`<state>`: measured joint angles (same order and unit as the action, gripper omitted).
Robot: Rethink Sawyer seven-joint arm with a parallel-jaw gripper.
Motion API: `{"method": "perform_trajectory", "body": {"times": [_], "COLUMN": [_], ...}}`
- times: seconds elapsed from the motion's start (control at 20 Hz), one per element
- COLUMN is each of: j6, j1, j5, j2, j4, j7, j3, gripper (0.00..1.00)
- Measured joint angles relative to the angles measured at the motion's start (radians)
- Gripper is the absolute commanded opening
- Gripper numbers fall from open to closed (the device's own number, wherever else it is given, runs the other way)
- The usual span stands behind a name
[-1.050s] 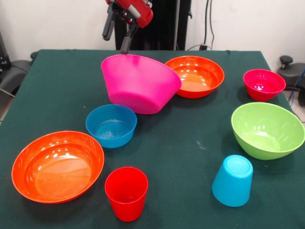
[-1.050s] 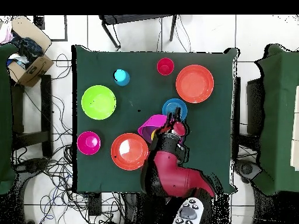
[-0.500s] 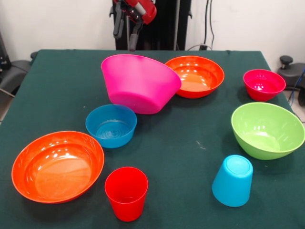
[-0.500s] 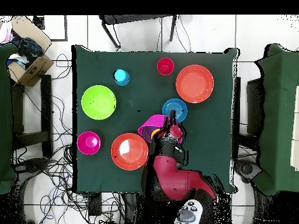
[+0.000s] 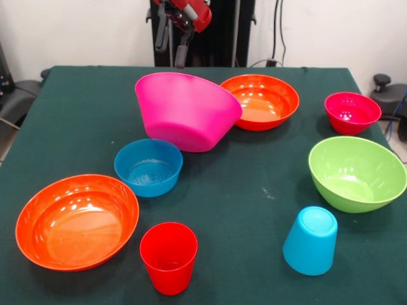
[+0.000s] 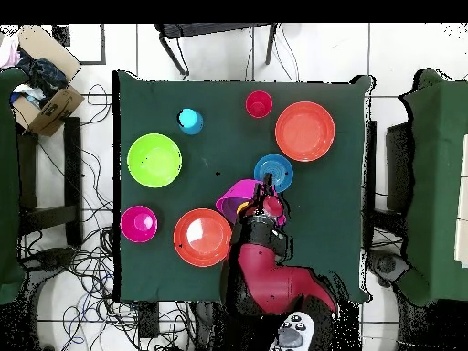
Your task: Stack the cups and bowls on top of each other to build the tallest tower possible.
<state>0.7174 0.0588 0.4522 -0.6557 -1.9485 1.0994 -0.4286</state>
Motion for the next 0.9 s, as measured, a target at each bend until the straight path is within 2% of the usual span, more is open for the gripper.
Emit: {"method": "perform_trajectory", "body": {"times": [0.9], "j6": [0.0], "j1": [-0.002], "j5": [0.013], "j2": [0.062], "j4": [0.0], "j7": [0.0], "j3": [0.001], "gripper": [1.0]}}
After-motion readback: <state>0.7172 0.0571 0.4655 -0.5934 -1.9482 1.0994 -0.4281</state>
